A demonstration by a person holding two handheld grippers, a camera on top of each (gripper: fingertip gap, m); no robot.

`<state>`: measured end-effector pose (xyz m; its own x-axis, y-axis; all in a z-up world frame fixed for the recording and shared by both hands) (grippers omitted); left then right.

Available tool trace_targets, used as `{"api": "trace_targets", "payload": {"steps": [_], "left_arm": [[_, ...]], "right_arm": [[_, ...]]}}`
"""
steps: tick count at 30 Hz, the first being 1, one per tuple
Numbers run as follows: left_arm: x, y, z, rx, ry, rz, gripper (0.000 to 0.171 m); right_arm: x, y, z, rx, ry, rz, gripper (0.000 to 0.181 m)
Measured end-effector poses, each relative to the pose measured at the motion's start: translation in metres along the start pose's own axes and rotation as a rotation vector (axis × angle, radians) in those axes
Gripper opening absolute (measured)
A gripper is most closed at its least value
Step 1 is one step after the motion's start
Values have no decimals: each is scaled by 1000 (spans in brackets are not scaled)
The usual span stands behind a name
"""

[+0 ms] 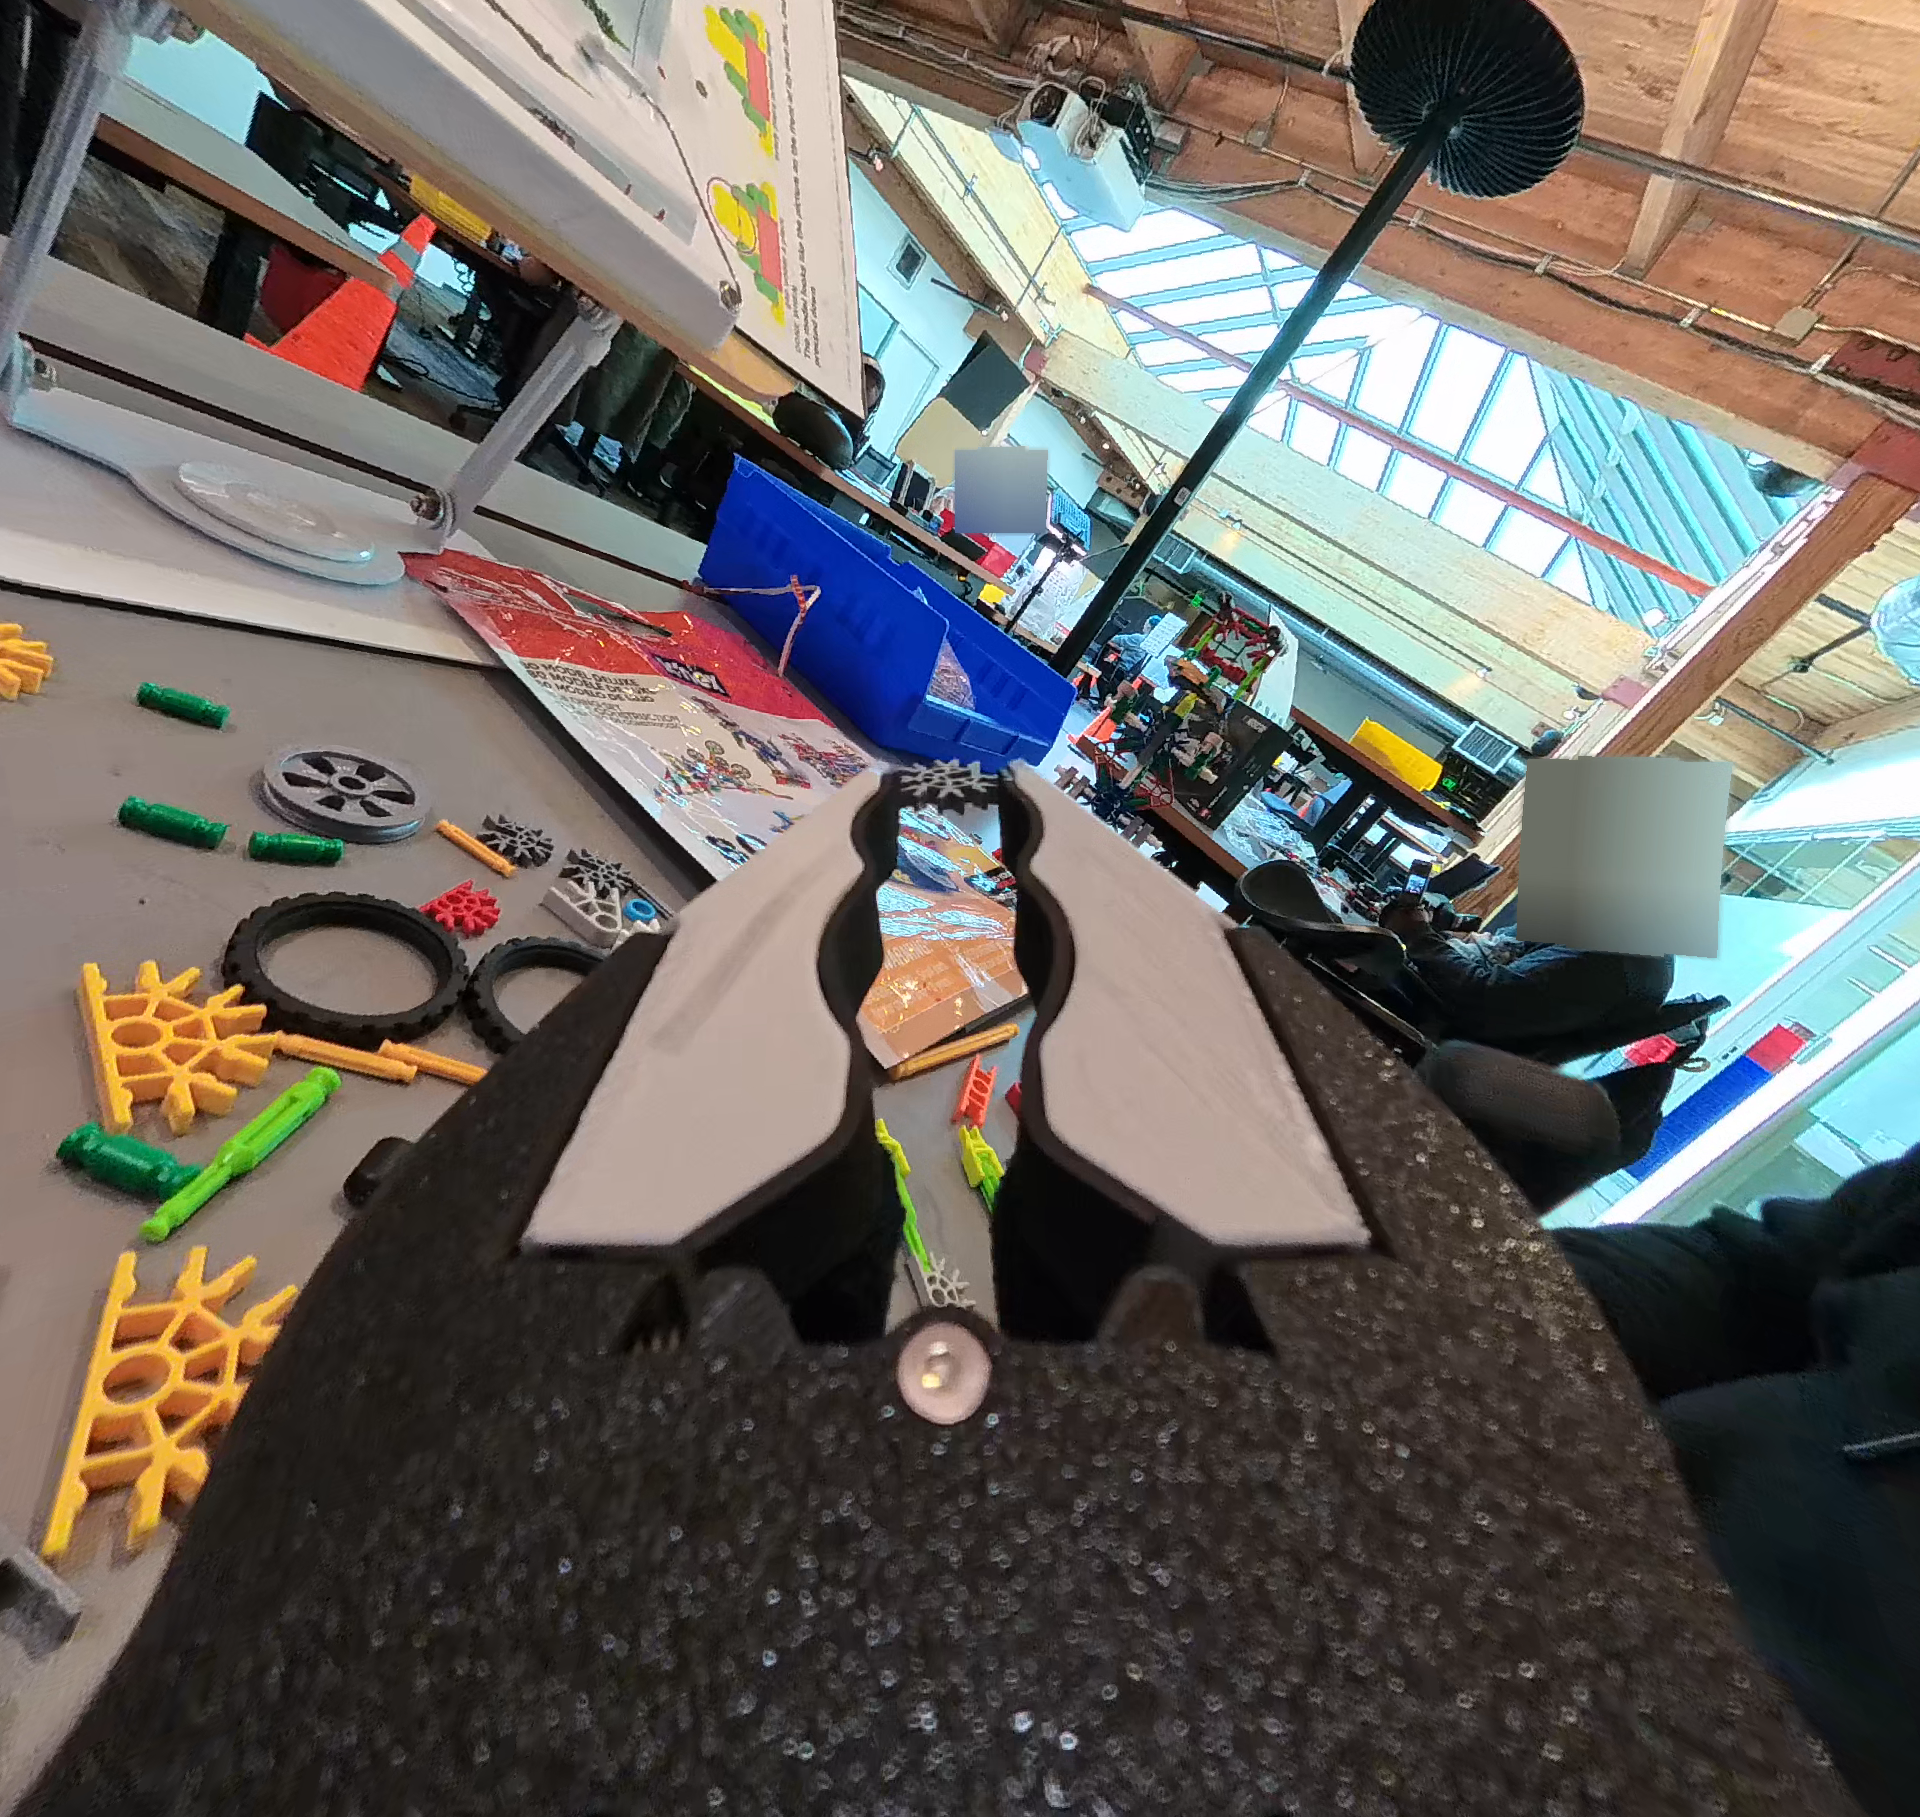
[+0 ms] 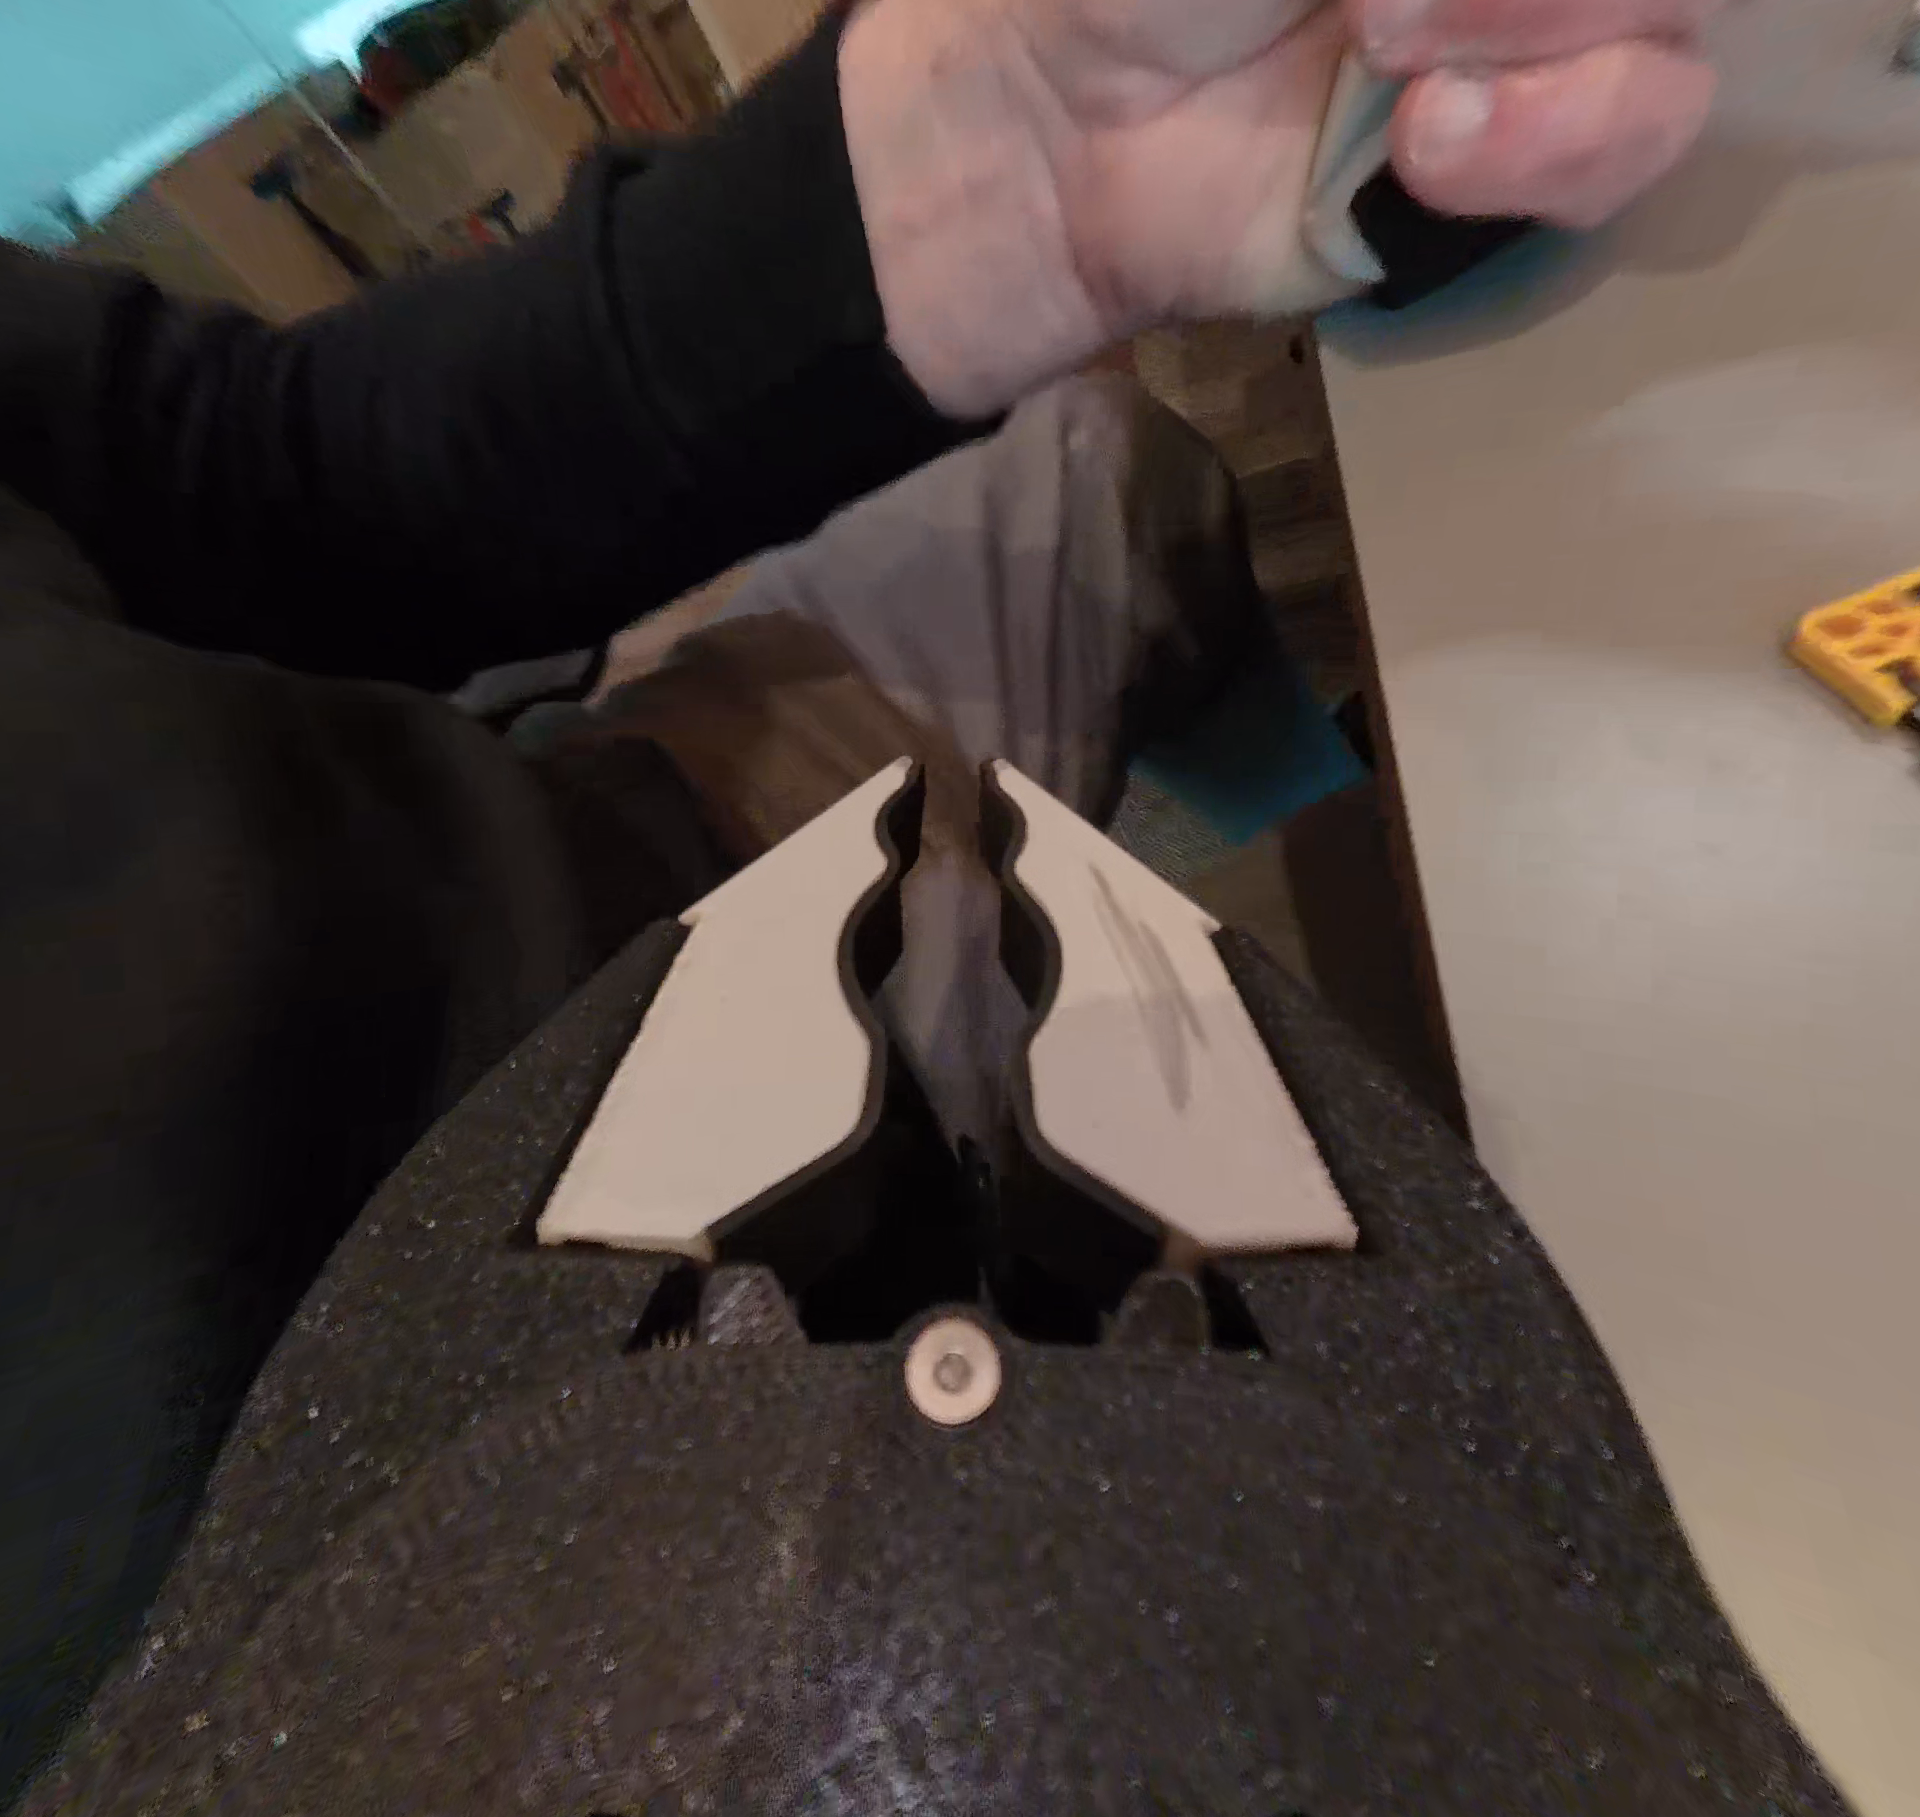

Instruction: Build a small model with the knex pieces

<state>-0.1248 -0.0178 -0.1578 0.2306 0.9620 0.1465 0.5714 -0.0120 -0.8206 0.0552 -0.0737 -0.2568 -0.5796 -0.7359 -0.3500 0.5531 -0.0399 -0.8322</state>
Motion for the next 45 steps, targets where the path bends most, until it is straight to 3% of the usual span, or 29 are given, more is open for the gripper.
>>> {"api": "trace_targets", "payload": {"steps": [2,6,10,14,21,26,30,34,38,42,45], "left_arm": [[0,0,0,0,1,-5,16],[1,0,0,2,-8,4,16],[2,1,1,3,-15,13,16],[2,2,1,11,-25,16,16],[3,2,0,16,-27,21,16],[5,3,-1,41,-45,35,16],[8,13,1,159,-186,174,16],[-1,31,0,325,-278,364,17],[-20,43,5,494,-400,522,17],[-32,63,10,551,-452,685,17],[-38,73,9,563,-470,731,17]], "right_arm": [[8,17,-6,-68,51,92,9],[30,57,-5,-456,137,405,17],[40,60,-5,-445,69,465,17],[46,62,-6,-450,59,526,4],[34,44,4,-452,62,378,2],[-9,-5,23,-459,152,164,2],[-64,-40,10,-406,299,98,2],[-100,-50,-20,-367,417,158,2],[-104,-62,-39,-350,415,196,2],[-89,-74,-51,-354,365,250,2],[-78,-81,-57,-377,333,297,2]]}}
Point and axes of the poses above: each gripper's, where its closed fingertips meet, x out along the fingers, y out of its underside, z = x × y across the jaws, the point moved 6 cm from there along -x, back along the fingers, and after that the axes turned 2 degrees about -y, right-handed, at the moved point
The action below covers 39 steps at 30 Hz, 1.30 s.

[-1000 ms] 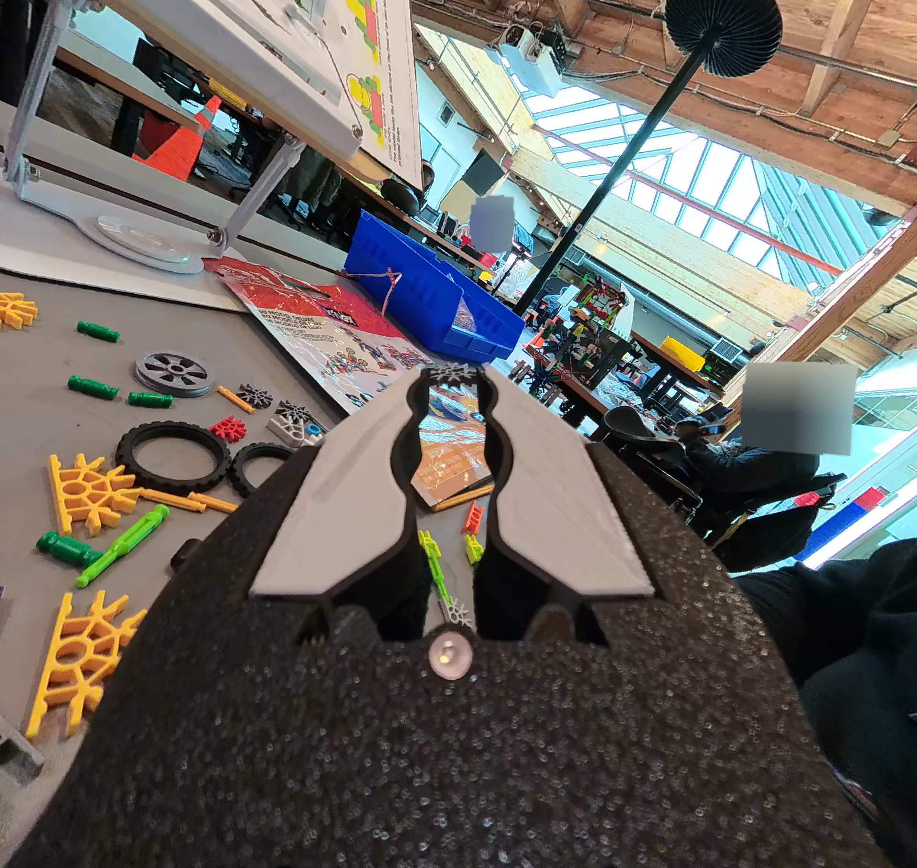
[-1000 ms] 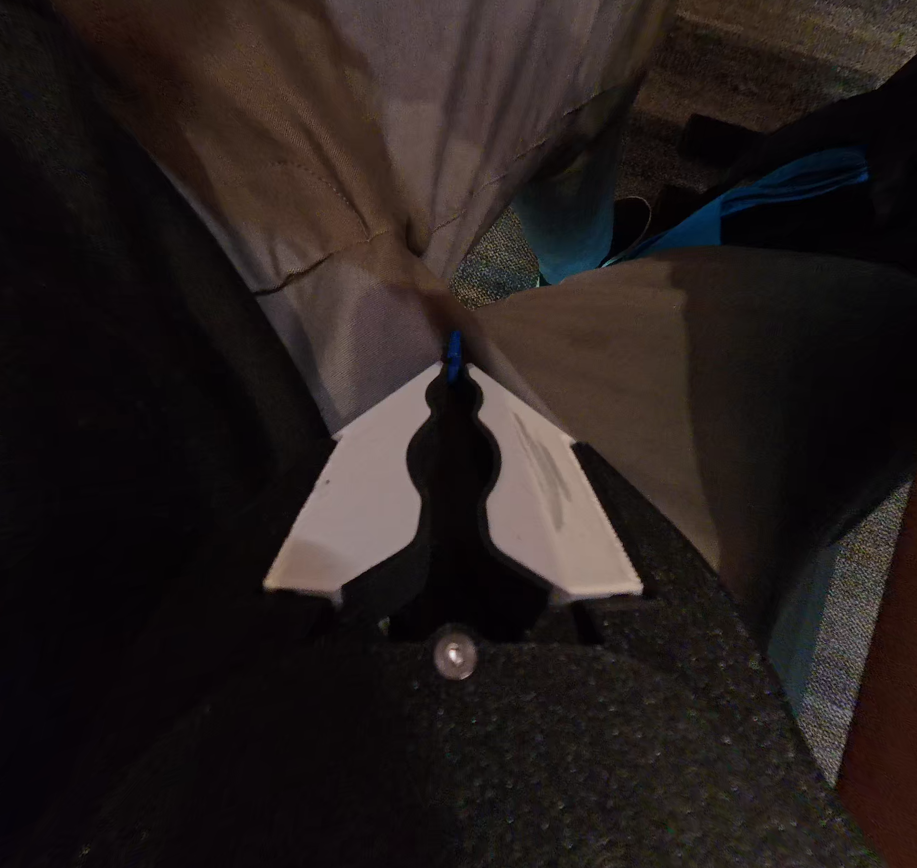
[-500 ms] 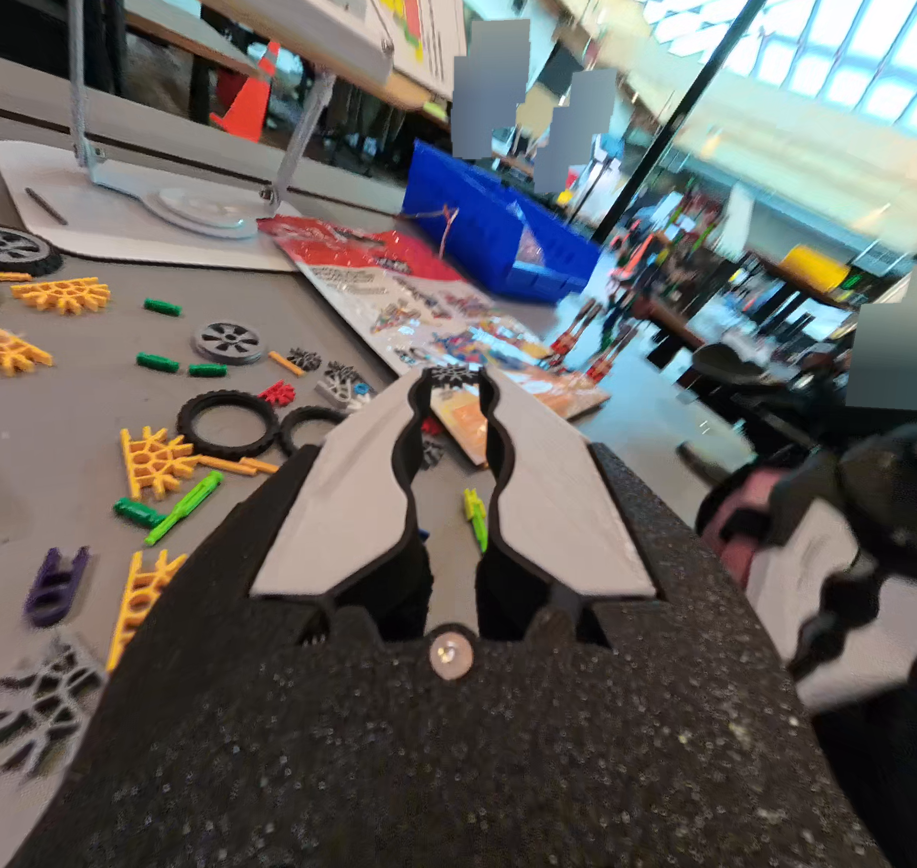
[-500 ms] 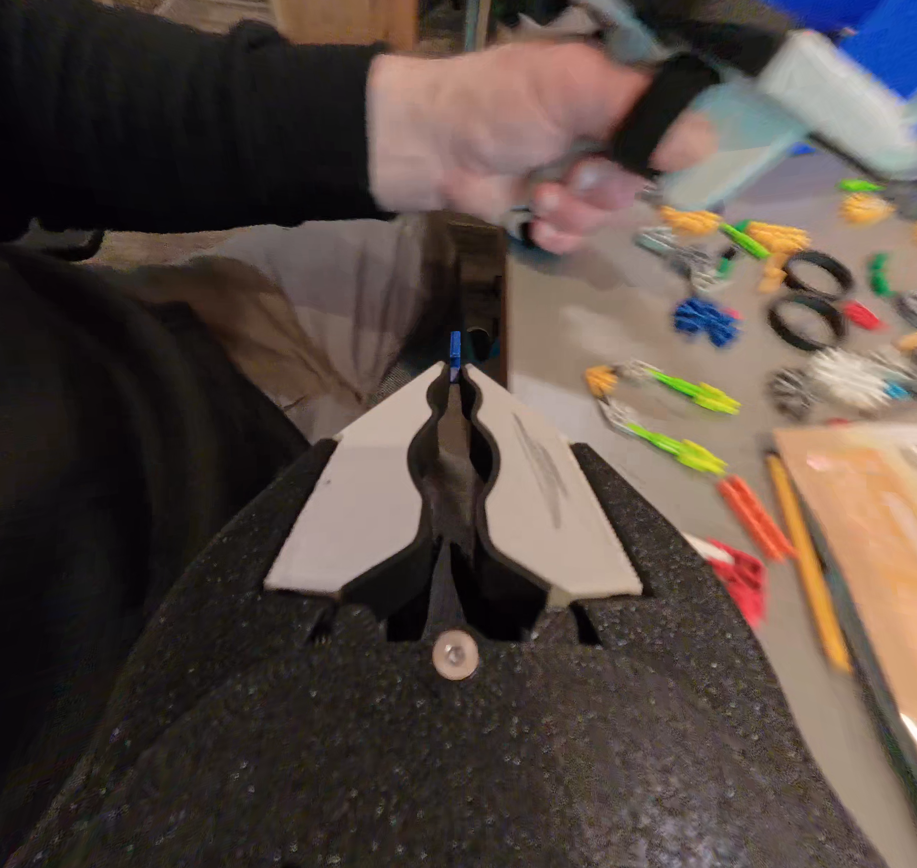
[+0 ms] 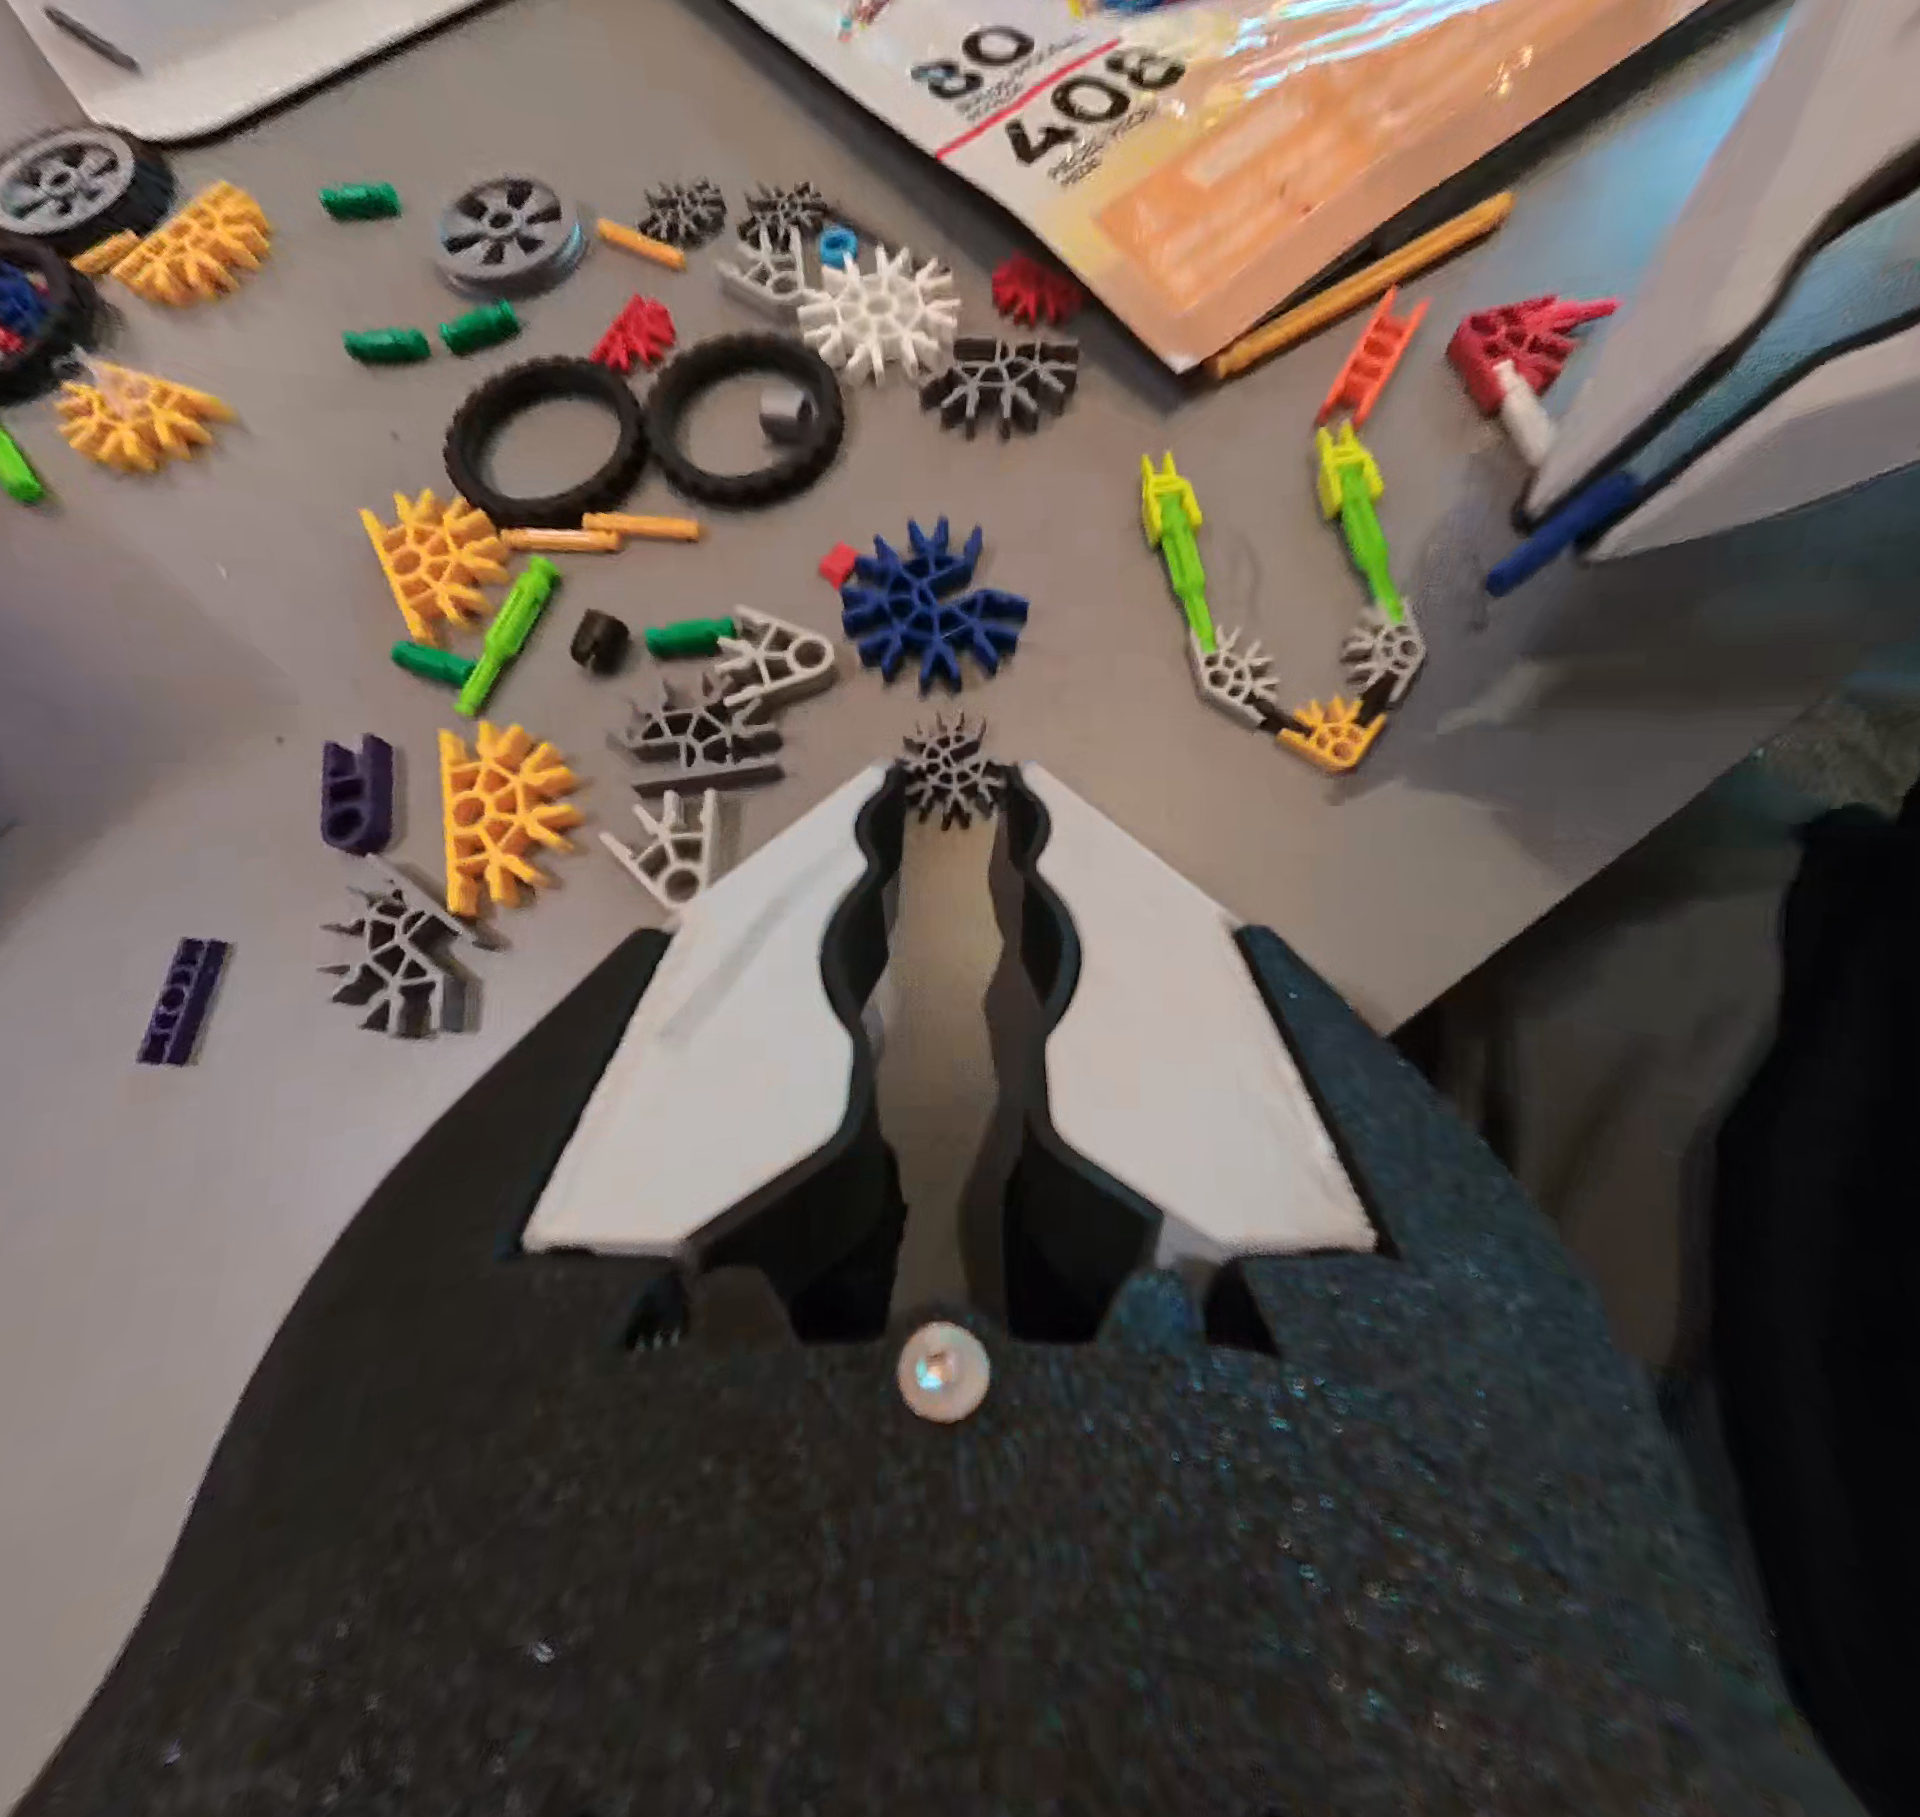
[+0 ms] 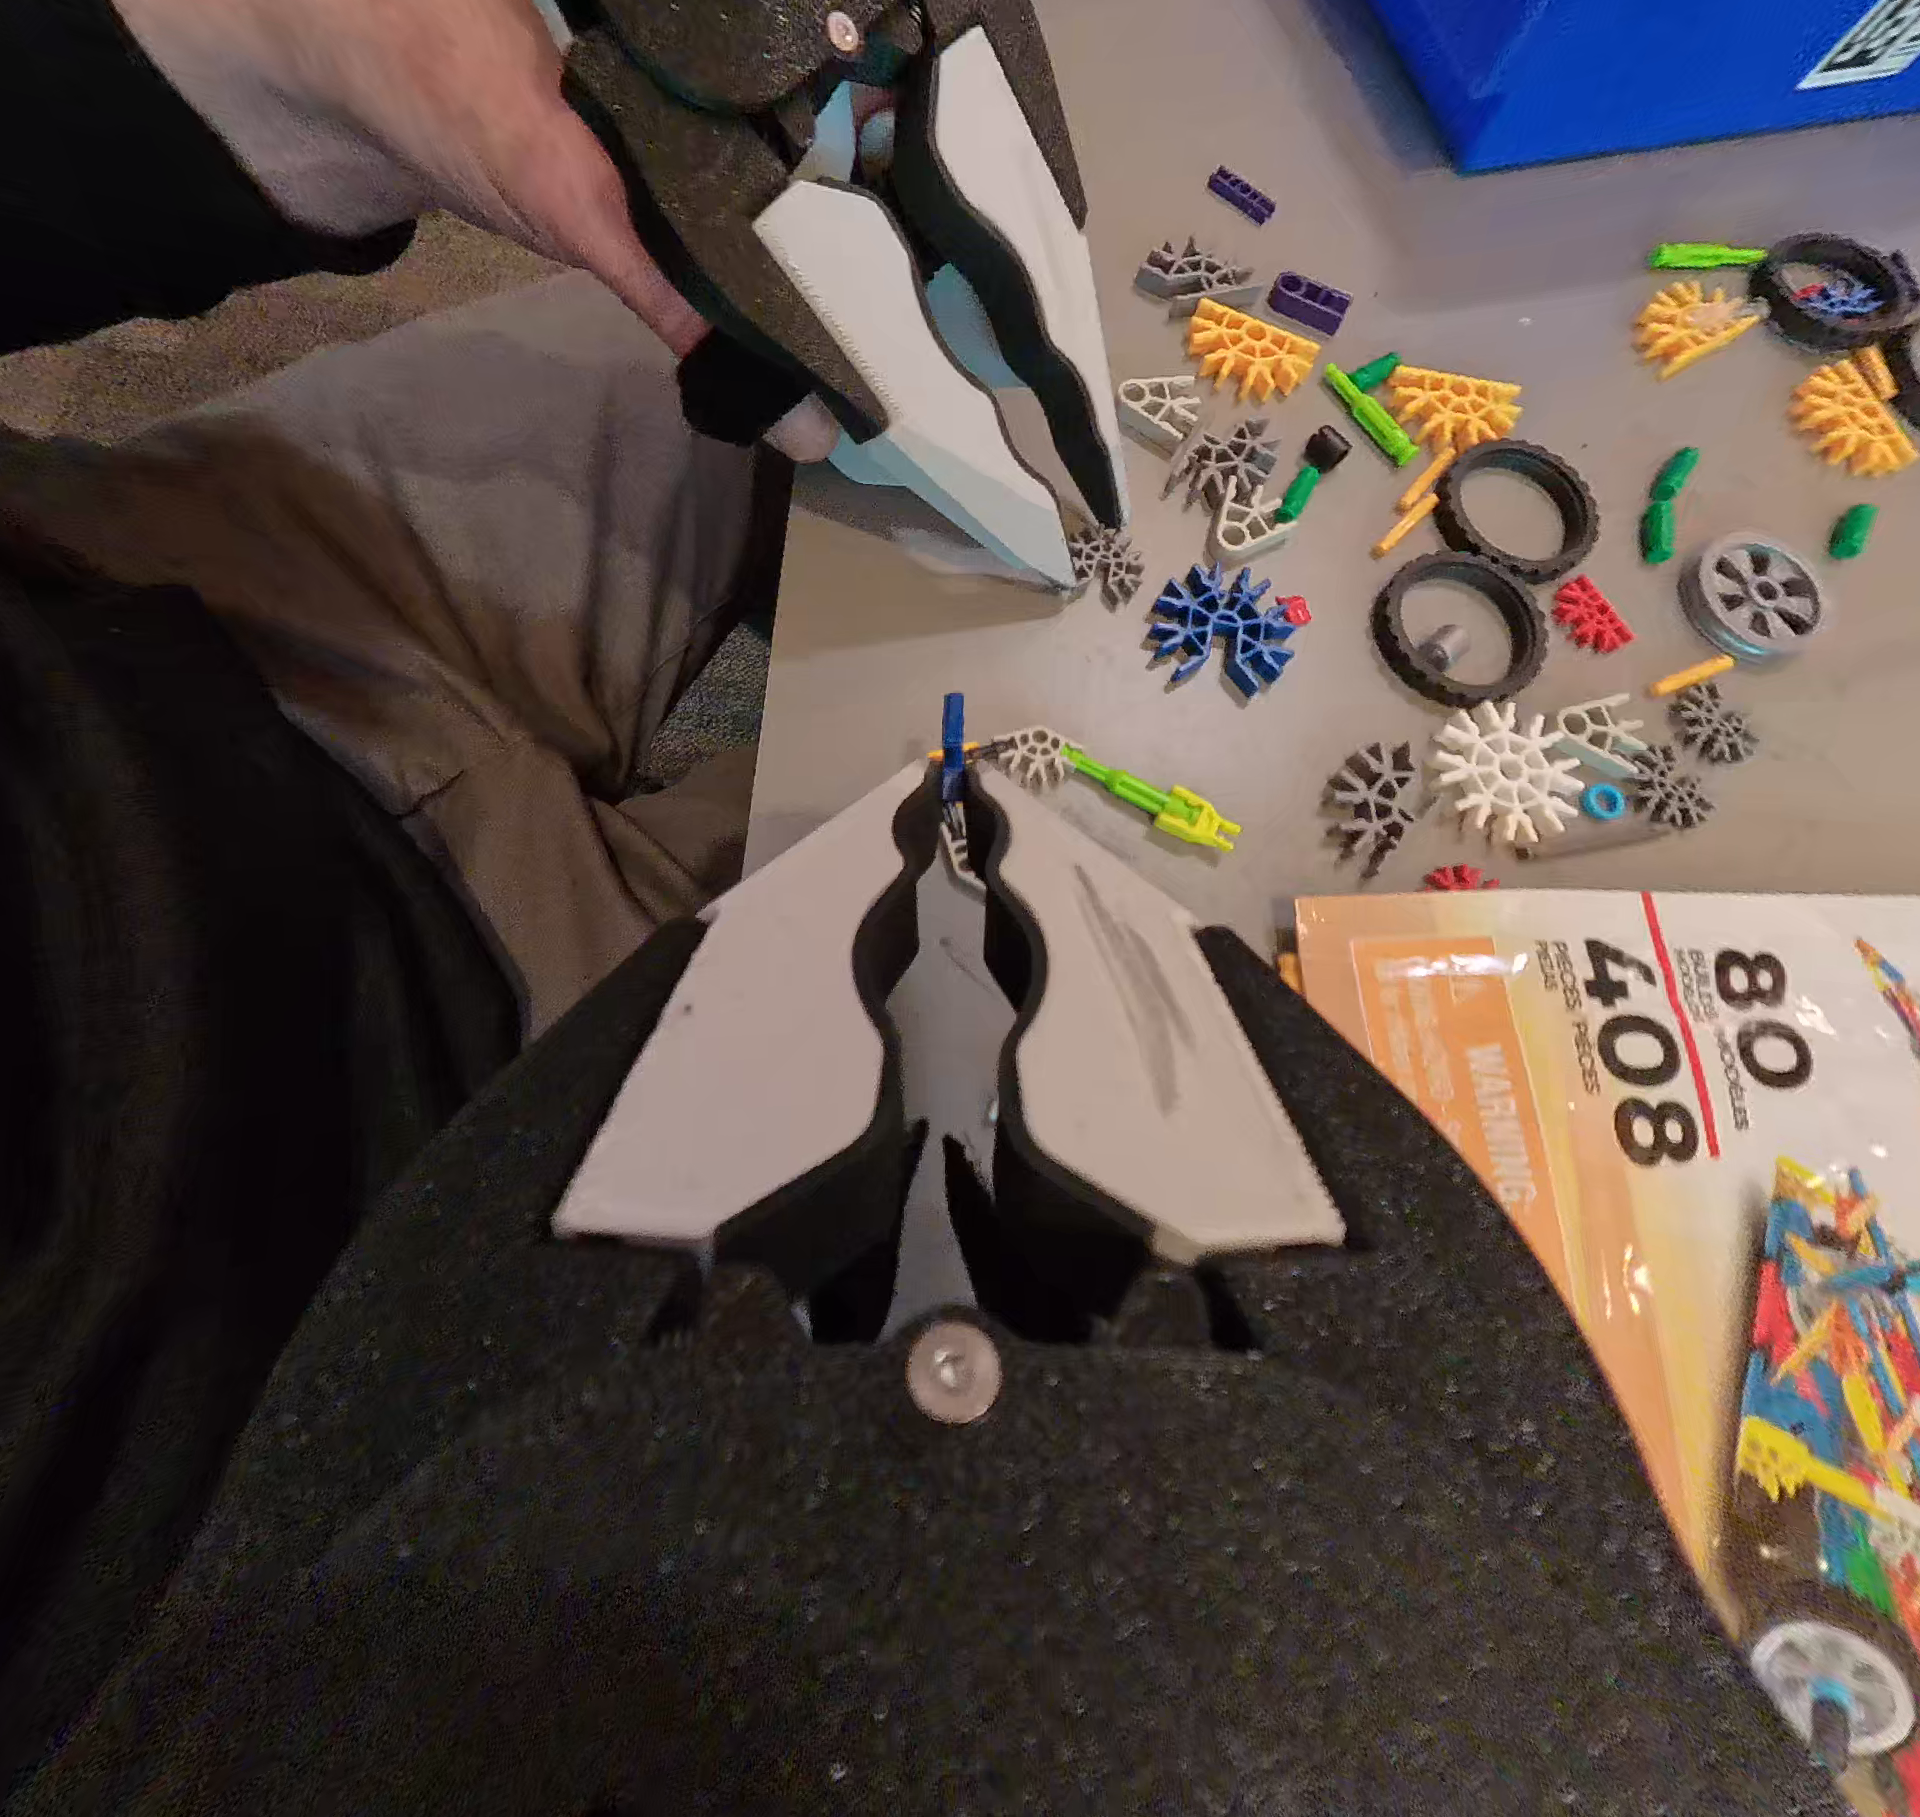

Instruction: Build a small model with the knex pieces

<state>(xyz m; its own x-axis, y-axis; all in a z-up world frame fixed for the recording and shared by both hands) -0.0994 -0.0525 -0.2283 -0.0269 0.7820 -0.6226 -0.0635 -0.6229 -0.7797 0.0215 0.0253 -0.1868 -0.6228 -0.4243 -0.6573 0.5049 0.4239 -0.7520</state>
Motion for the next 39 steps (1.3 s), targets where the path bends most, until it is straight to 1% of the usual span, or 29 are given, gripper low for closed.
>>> {"api": "trace_targets", "payload": {"steps": [2,4,6,8,10,12,14,15,18,21,25,27,29,31,33,35,37,38,39], "left_arm": [[-3,3,0,-9,-10,-3,19],[-8,3,1,-3,-42,-37,22],[-14,1,0,14,-40,-74,32],[-21,-4,-7,70,-5,-126,34],[-27,-9,-12,131,10,-163,31],[-34,-15,-20,172,68,-211,28],[-36,-21,-26,207,102,-231,19],[-36,-23,-31,215,135,-228,18],[-31,-24,-33,257,112,-198,8],[-29,-26,-35,242,154,-213,3],[-30,-27,-33,204,169,-255,2],[-33,-29,-29,138,183,-303,1],[-39,-33,-21,15,206,-404,1],[-49,-37,-11,-173,270,-542,1],[-59,-40,-2,-358,362,-677,1],[-66,-41,4,-485,432,-795,1],[-67,-41,5,-550,471,-852,1],[-67,-42,4,-567,499,-868,1],[-66,-43,1,-586,526,-879,0]], "right_arm": [[6,-5,-4,-12,-20,24,2],[12,-10,-7,-28,-28,45,2],[18,-14,-11,-37,-49,74,2],[24,-18,-15,-30,-93,100,2],[27,-21,-20,-40,-124,129,2],[29,-23,-22,-65,-158,167,2],[30,-27,-23,-104,-164,211,2],[30,-28,-23,-122,-166,230,2],[31,-34,-21,-173,-179,269,2],[30,-39,-20,-211,-179,306,2],[28,-45,-22,-245,-178,318,2],[25,-50,-25,-233,-163,282,4],[20,-58,-32,-172,-120,186,13],[11,-67,-36,-82,-112,26,19],[3,-70,-36,7,-128,-122,19],[1,-70,-36,76,-127,-248,13],[1,-71,-31,137,-176,-356,11],[0,-72,-31,168,-171,-401,11],[1,-71,-29,190,-195,-421,12]]}}
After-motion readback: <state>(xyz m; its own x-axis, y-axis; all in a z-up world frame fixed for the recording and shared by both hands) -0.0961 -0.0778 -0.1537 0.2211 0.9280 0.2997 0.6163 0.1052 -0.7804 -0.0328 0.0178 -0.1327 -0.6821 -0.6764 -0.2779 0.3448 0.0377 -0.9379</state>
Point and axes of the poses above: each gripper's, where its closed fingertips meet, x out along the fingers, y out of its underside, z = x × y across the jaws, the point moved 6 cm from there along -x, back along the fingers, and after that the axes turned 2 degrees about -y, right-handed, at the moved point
